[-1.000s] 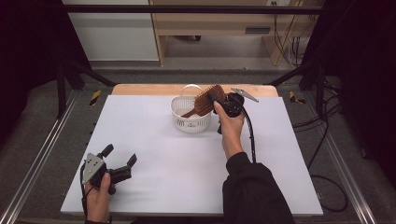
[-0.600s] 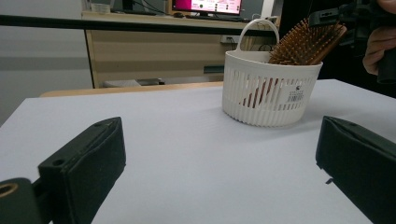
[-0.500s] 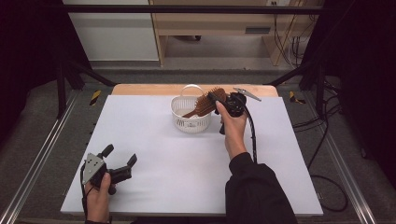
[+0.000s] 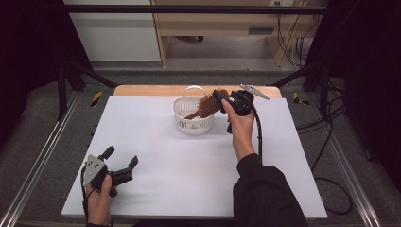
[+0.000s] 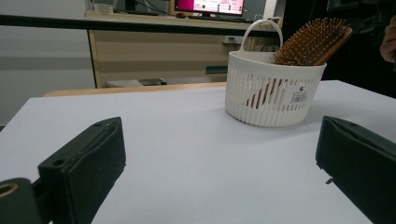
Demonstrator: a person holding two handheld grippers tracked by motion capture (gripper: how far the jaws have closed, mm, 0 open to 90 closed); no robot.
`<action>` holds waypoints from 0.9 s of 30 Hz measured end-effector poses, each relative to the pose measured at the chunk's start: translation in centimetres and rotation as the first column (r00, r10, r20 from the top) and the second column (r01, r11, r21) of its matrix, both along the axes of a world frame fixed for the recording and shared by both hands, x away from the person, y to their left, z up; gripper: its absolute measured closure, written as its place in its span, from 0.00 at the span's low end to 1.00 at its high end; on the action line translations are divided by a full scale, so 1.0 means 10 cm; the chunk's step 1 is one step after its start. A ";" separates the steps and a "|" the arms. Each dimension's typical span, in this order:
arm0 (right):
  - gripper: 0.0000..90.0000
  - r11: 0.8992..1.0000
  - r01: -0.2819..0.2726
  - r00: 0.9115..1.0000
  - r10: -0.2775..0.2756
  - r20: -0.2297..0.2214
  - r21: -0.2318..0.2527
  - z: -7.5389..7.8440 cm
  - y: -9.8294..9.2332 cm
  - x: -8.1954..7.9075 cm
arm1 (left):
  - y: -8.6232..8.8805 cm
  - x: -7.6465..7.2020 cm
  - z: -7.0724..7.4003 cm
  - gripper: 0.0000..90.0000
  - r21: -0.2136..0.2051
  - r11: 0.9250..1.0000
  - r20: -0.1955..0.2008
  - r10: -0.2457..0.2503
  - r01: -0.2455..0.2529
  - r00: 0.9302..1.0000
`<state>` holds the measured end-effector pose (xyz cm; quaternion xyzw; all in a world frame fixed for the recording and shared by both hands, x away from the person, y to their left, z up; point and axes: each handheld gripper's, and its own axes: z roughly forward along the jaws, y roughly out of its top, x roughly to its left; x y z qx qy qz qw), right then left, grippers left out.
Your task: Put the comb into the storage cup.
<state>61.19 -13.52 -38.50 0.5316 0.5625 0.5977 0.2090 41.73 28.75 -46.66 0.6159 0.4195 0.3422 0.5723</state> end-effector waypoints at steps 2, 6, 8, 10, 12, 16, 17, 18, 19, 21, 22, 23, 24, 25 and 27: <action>0.15 1.000 0.005 1.000 -0.005 0.019 -0.024 0.03 0.00 -0.02 | -0.01 0.00 -0.01 0.02 0.004 1.000 -0.005 0.001 -0.001 1.000; 0.15 0.998 0.006 0.999 -0.003 0.043 -0.066 0.06 -0.03 -0.04 | 0.00 0.00 0.00 0.02 0.003 1.000 -0.003 0.002 -0.002 1.000; 0.15 0.997 0.012 0.999 -0.008 0.045 -0.075 0.08 -0.06 -0.06 | 0.00 0.00 0.00 0.02 0.001 1.000 -0.003 0.004 -0.004 1.000; 0.15 0.996 0.016 0.999 -0.011 0.051 -0.092 0.09 -0.10 -0.08 | 0.01 0.00 0.00 0.02 0.002 1.000 0.000 0.005 -0.005 1.000; 0.15 0.994 0.017 0.999 -0.012 0.050 -0.108 0.10 -0.13 -0.09 | 0.02 0.00 0.00 0.02 0.000 1.000 -0.001 0.007 -0.007 1.000; 0.16 0.992 0.019 0.998 -0.011 0.059 -0.126 0.13 -0.20 -0.11 | 0.03 0.00 0.01 0.02 0.001 1.000 0.005 0.007 -0.007 1.000; 0.15 0.992 0.015 0.998 -0.008 0.058 -0.122 0.14 -0.21 -0.12 | 0.04 0.01 0.01 0.02 0.001 1.000 0.002 0.006 -0.006 1.000; 0.15 0.993 0.007 0.998 0.000 0.057 -0.121 0.15 -0.23 -0.14 | 0.04 0.01 0.00 0.02 0.002 1.000 -0.002 0.006 -0.006 1.000; 0.14 0.992 -0.003 0.998 0.011 0.060 -0.125 0.17 -0.24 -0.16 | 0.04 0.01 -0.01 0.02 0.003 1.000 -0.005 0.007 -0.007 1.000; 0.12 0.990 -0.015 0.997 0.024 0.067 -0.138 0.21 -0.26 -0.22 | 0.04 0.00 0.00 0.01 0.004 1.000 0.000 0.006 -0.006 1.000; 0.11 0.989 -0.022 0.997 0.033 0.073 -0.144 0.22 -0.27 -0.24 | 0.04 -0.01 0.00 0.01 0.001 1.000 0.001 0.004 -0.004 1.000; 0.11 0.989 -0.025 0.996 0.036 0.077 -0.143 0.24 -0.28 -0.26 | 0.05 -0.01 0.00 0.01 0.000 1.000 0.002 0.004 -0.004 1.000; 0.10 0.989 -0.029 0.996 0.042 0.083 -0.145 0.25 -0.30 -0.29 | 0.05 -0.01 0.00 0.01 -0.001 1.000 0.001 0.005 -0.005 1.000; 0.09 0.988 -0.032 0.995 0.045 0.086 -0.149 0.27 -0.31 -0.31 | 0.05 -0.01 0.00 0.01 -0.002 1.000 0.000 0.005 -0.005 1.000; 0.07 0.987 -0.040 0.994 0.055 0.095 -0.156 0.29 -0.35 -0.34 | 0.06 0.00 0.00 0.01 0.000 1.000 -0.001 0.007 -0.007 1.000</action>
